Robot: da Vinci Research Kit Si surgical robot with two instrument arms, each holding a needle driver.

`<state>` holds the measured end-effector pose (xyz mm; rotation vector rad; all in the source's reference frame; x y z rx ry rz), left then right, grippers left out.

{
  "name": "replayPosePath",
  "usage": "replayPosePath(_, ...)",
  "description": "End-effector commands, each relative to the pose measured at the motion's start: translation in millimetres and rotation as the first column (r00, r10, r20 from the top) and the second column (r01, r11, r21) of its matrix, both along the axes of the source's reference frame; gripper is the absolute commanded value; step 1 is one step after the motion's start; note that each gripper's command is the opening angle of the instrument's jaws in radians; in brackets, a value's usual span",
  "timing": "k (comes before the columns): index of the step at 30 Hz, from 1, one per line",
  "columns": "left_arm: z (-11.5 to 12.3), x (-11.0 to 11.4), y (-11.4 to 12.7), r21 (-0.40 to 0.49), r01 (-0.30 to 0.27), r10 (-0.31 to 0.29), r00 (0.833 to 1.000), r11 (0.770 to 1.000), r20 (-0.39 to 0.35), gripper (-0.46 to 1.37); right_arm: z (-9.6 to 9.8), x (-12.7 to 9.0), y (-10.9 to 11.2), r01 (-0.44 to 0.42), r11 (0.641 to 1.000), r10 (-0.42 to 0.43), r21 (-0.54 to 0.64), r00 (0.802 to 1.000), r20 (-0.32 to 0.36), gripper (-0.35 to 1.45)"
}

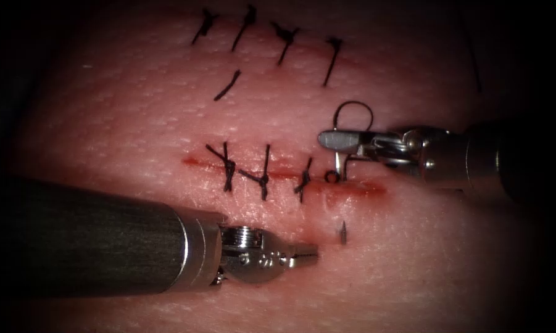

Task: Wound Closure
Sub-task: Rotate the needle through the bottom of the incision, then with the left grasper, pull the needle through the skin

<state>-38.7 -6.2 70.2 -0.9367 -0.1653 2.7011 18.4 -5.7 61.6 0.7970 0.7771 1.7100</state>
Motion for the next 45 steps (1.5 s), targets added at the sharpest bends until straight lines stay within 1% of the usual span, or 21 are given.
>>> replayPosePath(1,0.0,0.0,0.0,0.006,-0.005,0.005,1.000,1.000,0.003,-0.35,-0.2,-0.1,-0.1,0.006,1.000,-0.005,0.023,1.000,-0.008,-0.35)
replayPosePath(7,0.0,0.0,0.1,0.007,-0.005,0.005,1.000,1.000,0.003,-0.35,-1.3,0.1,-2.7,0.042,0.996,-0.038,0.076,0.998,-0.053,-0.35)
replayPosePath(9,0.0,0.0,0.1,0.007,-0.005,0.005,1.000,1.000,0.003,-0.35,-1.4,0.2,-3.0,0.053,0.995,-0.048,0.080,0.997,-0.061,-0.35)
replayPosePath(11,0.0,0.0,0.1,0.007,-0.005,0.005,1.000,1.000,0.003,-0.35,-1.6,0.3,-3.4,0.080,0.991,-0.071,0.106,0.994,-0.086,-0.35)
replayPosePath(15,0.0,0.0,0.2,0.011,0.000,0.000,1.000,1.000,0.003,-0.35,-1.7,0.4,-3.8,0.096,0.985,-0.081,0.140,0.991,-0.111,-0.35)
replayPosePath(20,-0.1,0.0,0.2,0.011,0.000,0.000,1.000,1.000,0.003,-0.35,-1.9,0.4,-4.1,0.099,0.984,-0.083,0.145,0.990,-0.114,-0.35)
replayPosePath(25,-0.1,0.0,0.2,0.011,0.000,0.000,1.000,1.000,0.003,-0.35,-1.9,0.0,-3.5,0.074,0.988,-0.058,0.136,0.991,-0.120,-0.35)
replayPosePath(27,-0.1,0.0,0.2,0.012,0.000,0.000,1.000,1.000,0.003,-0.35,-1.9,-0.1,-3.1,0.074,0.994,-0.065,0.080,0.992,-0.104,-0.35)
replayPosePath(28,-0.1,0.0,0.2,0.012,0.000,0.000,1.000,1.000,0.003,-0.35,-1.9,-0.1,-2.9,0.074,0.996,-0.068,0.054,0.993,-0.098,-0.25)
replayPosePath(29,-0.1,0.0,0.2,0.012,0.000,0.000,1.000,1.000,0.003,-0.35,-1.8,-0.2,-2.5,0.078,0.997,-0.079,-0.013,0.994,-0.076,0.23)
replayPosePath(30,-0.1,0.0,0.2,0.012,0.000,0.000,1.000,1.000,0.003,-0.35,-1.8,-0.2,-2.3,0.073,0.996,-0.076,-0.048,0.995,-0.067,0.52)
replayPosePath(32,-0.1,0.0,0.3,0.008,-0.004,0.004,1.000,1.000,0.003,-0.35,-1.6,-0.6,-1.7,0.041,0.990,-0.049,-0.134,0.997,-0.057,0.95)
replayPosePath(33,-0.1,0.0,0.3,0.010,-0.006,0.006,1.000,1.000,0.002,-0.35,-1.4,-0.8,-1.3,0.009,0.984,-0.020,-0.179,0.998,-0.055,1.07)
replayPosePath(34,-0.1,0.0,0.3,0.010,-0.006,0.006,1.000,1.000,0.002,-0.35,-1.4,-0.8,-1.3,0.009,0.984,-0.020,-0.179,0.998,-0.055,1.07)
replayPosePath(35,-0.2,0.0,0.4,0.006,-0.009,0.009,1.000,1.000,0.004,-0.35,-1.3,-1.3,-0.8,-0.018,0.974,0.003,-0.227,0.998,-0.070,1.15)
replayPosePath(36,-0.2,0.0,0.5,0.006,-0.009,0.009,1.000,1.000,0.005,-0.35,-1.2,-1.7,-0.6,-0.035,0.967,0.016,-0.252,0.997,-0.079,1.18)
replayPosePath(38,-0.3,0.1,0.6,-0.001,-0.017,0.017,1.000,1.000,0.008,-0.35,-1.1,-2.7,0.0,-0.070,0.952,0.046,-0.298,0.995,-0.089,1.23)
replayPosePath(39,-0.3,0.1,0.6,-0.001,-0.016,0.016,1.000,1.000,0.008,-0.35,-1.1,-2.8,0.1,-0.071,0.950,0.047,-0.304,0.995,-0.087,1.23)
replayPosePath(40,-0.3,0.1,0.7,-0.005,-0.019,0.019,1.000,1.000,0.011,-0.35,-1.2,-3.4,0.3,-0.078,0.944,0.054,-0.322,0.995,-0.084,1.25)
replayPosePath(44,-0.4,0.1,0.9,-0.018,-0.028,0.028,0.999,0.999,0.019,-0.35,-1.7,-5.4,0.7,-0.039,0.932,0.013,-0.361,0.997,-0.074,1.25)
replayPosePath(45,-0.5,0.1,1.0,-0.019,-0.025,0.026,0.999,0.999,0.021,-0.32,-1.9,-5.8,0.7,-0.025,0.928,-0.003,-0.371,0.997,-0.073,1.24)
